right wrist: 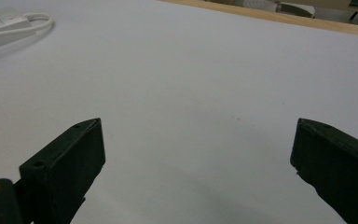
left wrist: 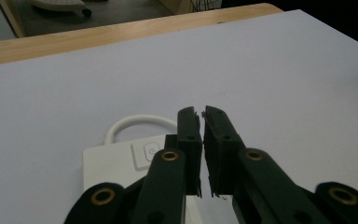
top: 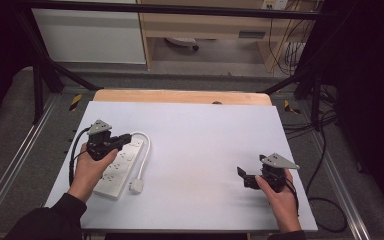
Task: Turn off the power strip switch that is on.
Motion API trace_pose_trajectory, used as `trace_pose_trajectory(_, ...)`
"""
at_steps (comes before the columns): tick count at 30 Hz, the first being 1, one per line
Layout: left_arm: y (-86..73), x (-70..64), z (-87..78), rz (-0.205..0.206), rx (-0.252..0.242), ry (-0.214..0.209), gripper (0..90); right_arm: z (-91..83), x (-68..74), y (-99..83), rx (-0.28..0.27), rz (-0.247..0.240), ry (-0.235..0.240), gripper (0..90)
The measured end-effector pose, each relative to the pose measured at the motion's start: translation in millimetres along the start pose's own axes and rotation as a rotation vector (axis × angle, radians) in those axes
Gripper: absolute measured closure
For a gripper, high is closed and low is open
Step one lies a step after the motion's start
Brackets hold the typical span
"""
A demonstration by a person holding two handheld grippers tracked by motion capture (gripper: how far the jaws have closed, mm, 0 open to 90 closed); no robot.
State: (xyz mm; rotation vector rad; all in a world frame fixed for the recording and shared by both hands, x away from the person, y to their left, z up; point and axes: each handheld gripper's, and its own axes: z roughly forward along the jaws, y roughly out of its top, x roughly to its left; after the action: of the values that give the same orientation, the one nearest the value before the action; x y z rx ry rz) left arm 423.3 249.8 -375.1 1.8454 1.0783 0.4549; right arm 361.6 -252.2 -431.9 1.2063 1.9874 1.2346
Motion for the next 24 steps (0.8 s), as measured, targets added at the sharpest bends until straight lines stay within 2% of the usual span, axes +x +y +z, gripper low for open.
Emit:
trace_pose_trajectory(12, -5.3, 2.8, 6.8, 0.001, 0.044, -0.001, 89.5, -0.2, -0.3, 0.0, 0.001, -0.001, 0.001, 3.5)
trace_pose_trajectory(24, -8.7, 3.6, 12.6, 0.007, 0.086, 0.006, 89.9, 0.4, -1.0, -0.1, 0.004, -0.003, 0.002, 3.5)
